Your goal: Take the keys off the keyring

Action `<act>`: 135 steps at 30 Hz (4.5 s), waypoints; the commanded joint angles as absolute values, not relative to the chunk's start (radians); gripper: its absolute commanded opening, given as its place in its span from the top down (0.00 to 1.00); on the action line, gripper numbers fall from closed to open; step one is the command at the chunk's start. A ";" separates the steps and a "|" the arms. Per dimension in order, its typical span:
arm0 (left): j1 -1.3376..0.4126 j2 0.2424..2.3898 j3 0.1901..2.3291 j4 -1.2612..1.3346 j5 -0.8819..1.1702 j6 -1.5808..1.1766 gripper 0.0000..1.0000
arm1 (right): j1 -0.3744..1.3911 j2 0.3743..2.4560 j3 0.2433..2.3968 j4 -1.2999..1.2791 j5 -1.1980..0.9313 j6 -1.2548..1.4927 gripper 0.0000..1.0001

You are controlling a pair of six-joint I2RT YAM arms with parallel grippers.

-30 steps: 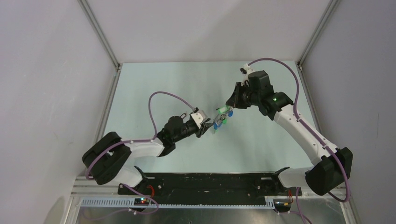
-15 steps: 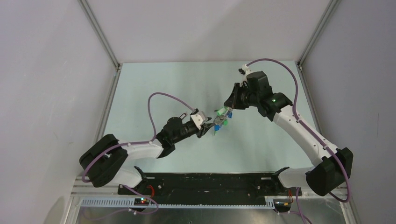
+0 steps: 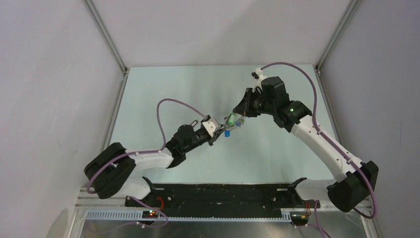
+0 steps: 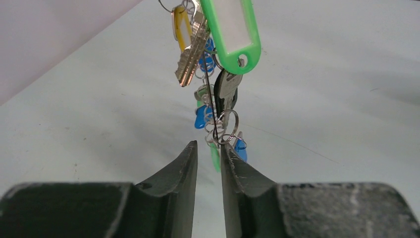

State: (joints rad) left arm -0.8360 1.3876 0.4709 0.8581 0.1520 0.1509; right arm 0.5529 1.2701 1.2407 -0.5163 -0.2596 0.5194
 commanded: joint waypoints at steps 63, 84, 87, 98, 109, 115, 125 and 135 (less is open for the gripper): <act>-0.843 1.206 0.396 0.858 0.122 0.243 0.37 | 0.628 1.226 1.207 -0.495 -0.218 0.497 1.00; -0.842 1.260 0.429 0.818 0.226 0.356 1.00 | 0.683 1.170 1.192 -0.562 -0.113 0.233 0.39; -0.844 1.248 0.412 0.818 0.235 0.404 1.00 | 0.670 1.125 1.180 -0.528 -0.064 0.123 0.29; -0.850 1.122 0.329 0.813 0.226 0.654 1.00 | 0.671 0.925 0.933 -0.303 -0.446 -0.497 0.33; -0.861 1.002 0.330 0.740 0.314 0.693 1.00 | 0.911 0.995 0.929 -0.314 -0.302 -0.848 0.29; -0.870 0.968 0.328 0.738 0.357 0.678 1.00 | 1.009 1.049 0.930 -0.301 -0.158 -0.927 0.43; -0.877 0.883 0.322 0.739 0.345 0.601 0.92 | 1.063 1.118 0.930 -0.245 0.047 -0.973 0.98; -0.877 0.711 0.249 0.787 0.094 0.275 0.53 | 1.066 1.055 0.930 -0.192 0.197 -1.017 1.00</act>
State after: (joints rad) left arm -0.8730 0.7654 0.2863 0.7120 0.2211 0.4408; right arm 1.0657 1.1080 0.9161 -0.3004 0.0822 -0.9855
